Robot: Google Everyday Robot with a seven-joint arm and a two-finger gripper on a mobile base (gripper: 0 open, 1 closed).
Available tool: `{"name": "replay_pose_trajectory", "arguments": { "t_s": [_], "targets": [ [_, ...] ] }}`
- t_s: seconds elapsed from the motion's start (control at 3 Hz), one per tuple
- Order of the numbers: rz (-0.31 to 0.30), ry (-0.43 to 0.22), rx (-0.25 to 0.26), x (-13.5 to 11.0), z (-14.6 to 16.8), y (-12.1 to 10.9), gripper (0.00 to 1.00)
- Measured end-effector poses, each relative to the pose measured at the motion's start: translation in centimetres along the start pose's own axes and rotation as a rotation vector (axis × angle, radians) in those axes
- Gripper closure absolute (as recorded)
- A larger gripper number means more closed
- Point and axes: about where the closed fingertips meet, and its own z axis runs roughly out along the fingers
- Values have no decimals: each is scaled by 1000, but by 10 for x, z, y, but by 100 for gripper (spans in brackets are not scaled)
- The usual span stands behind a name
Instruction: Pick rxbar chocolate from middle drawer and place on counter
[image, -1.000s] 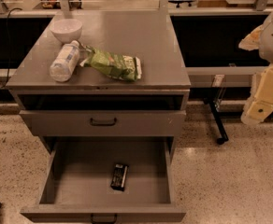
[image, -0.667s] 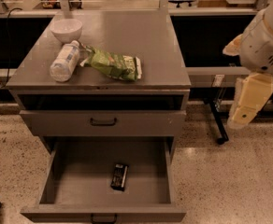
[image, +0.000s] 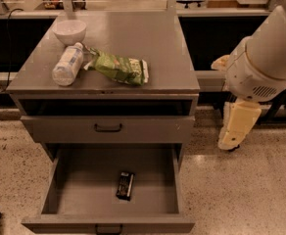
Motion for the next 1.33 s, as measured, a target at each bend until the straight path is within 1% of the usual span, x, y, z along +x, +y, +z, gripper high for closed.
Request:
{"name": "replay_pose_trajectory", "arguments": {
  "t_s": [0.33,0.67,1.0,1.33],
  "targets": [
    [-69,30,-22,-15,9,1,0],
    [-265,-2,-120,-52,75,18,0],
    [-528,-44,-171,-85,144,45,0],
    [-577,-53,-169,-88,154,50,0]
  ]
}}
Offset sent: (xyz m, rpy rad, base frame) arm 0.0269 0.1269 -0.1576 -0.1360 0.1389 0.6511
